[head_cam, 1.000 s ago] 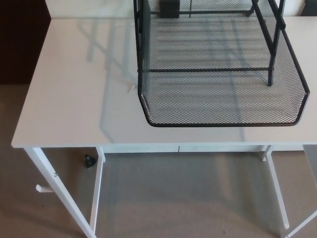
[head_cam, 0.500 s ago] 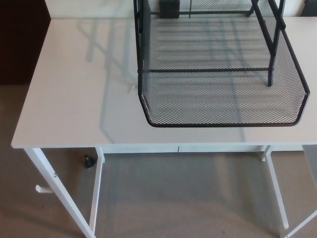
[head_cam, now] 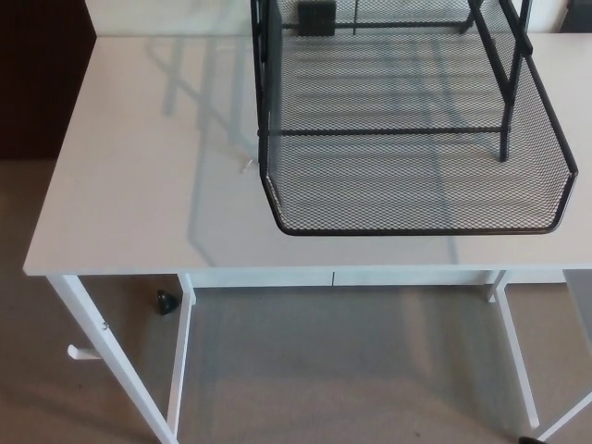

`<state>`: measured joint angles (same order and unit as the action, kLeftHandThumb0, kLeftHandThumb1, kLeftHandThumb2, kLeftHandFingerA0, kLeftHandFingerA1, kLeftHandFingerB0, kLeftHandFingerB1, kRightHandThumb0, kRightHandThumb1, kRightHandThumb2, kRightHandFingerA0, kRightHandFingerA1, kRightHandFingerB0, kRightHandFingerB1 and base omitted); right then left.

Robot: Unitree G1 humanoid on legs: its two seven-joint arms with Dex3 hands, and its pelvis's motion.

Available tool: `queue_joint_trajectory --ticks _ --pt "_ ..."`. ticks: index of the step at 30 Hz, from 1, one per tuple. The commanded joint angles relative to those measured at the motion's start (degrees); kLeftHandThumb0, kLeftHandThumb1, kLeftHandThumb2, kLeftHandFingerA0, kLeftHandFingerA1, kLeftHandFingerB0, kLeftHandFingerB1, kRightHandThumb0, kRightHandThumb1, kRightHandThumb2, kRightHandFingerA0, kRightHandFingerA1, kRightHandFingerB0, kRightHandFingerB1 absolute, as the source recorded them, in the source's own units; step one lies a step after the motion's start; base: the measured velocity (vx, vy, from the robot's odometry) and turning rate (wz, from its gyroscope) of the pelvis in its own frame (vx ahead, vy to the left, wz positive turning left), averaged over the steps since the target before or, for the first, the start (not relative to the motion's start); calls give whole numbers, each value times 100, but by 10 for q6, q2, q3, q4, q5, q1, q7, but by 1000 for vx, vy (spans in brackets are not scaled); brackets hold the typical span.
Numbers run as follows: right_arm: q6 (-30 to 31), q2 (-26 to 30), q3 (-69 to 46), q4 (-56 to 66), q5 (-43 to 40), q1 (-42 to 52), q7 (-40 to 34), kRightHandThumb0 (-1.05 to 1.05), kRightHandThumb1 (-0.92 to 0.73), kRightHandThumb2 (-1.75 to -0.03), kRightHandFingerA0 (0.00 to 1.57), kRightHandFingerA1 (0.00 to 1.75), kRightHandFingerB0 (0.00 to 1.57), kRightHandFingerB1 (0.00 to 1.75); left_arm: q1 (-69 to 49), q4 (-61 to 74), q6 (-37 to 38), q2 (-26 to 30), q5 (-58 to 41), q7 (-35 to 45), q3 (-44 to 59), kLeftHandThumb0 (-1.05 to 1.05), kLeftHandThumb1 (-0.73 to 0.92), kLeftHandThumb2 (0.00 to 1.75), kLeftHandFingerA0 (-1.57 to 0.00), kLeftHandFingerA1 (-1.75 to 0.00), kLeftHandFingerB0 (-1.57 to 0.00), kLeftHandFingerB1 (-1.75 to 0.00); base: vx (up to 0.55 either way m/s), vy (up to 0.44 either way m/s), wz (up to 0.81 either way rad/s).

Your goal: The robot walk towards a table in front and then pushes a layer of a file tray back to its original position using its right hand

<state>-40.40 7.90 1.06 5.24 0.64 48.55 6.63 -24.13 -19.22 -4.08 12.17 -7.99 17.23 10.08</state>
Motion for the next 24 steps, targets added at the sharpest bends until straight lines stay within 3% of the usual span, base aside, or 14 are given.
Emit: queue_joint_trajectory --ticks 1,2,4,6,7,12,17,18,20,23,24 --pt "-15 9 14 204 4 90 10 16 -75 -75 51 67 33 62 -4 -4 -9 10 1 3 2 -17 62 61 -24 -38 -20 -34 0 0 0" --pt "-19 8 16 220 7 97 9 17 -64 -91 49 69 29 62 -5 -3 -9 10 1 2 2 -17 61 60 -24 -38 -21 -34 0 0 0" --pt "-43 0 18 264 28 112 6 17 -57 -94 46 68 33 64 -7 2 -11 9 1 2 1 -18 61 60 -25 -38 -21 -34 0 0 0" --pt "-62 -16 10 309 68 112 1 11 -54 -86 49 67 38 67 -9 10 -15 12 5 0 -1 -18 61 61 -25 -38 -20 -34 0 0 0" --pt "-53 -14 10 331 72 111 4 12 -47 -97 49 70 36 66 -10 12 -17 10 3 0 -1 -18 61 61 -25 -38 -20 -34 0 0 0" --pt "-19 -10 13 376 90 57 14 21 -39 -101 46 71 38 69 -10 13 -20 12 3 2 -2 -18 60 61 -25 -38 -21 -34 0 0 0" --pt "18 -27 -4 368 156 -46 4 17 -31 -95 39 66 37 68 -10 15 -19 13 5 1 -5 -18 61 60 -25 -38 -20 -34 0 0 0" --pt "27 -34 -11 356 185 -88 -3 13 -31 -83 38 62 37 66 -11 19 -24 13 3 1 -5 -17 61 60 -24 -37 -20 -33 0 0 0" --pt "36 -36 -15 342 205 -128 -5 14 -28 -89 35 62 36 66 -13 23 -26 12 1 0 -3 -17 61 60 -24 -37 -20 -33 0 0 0" --pt "80 -35 -22 331 255 -195 3 19 -32 -63 31 35 25 43 -12 22 -24 12 0 2 -3 -18 60 60 -25 -38 -21 -34 0 0 0" --pt "93 -34 -24 325 276 -219 5 19 -32 -63 31 35 25 43 -12 20 -24 12 3 0 -4 -18 60 60 -25 -38 -21 -34 0 0 0"
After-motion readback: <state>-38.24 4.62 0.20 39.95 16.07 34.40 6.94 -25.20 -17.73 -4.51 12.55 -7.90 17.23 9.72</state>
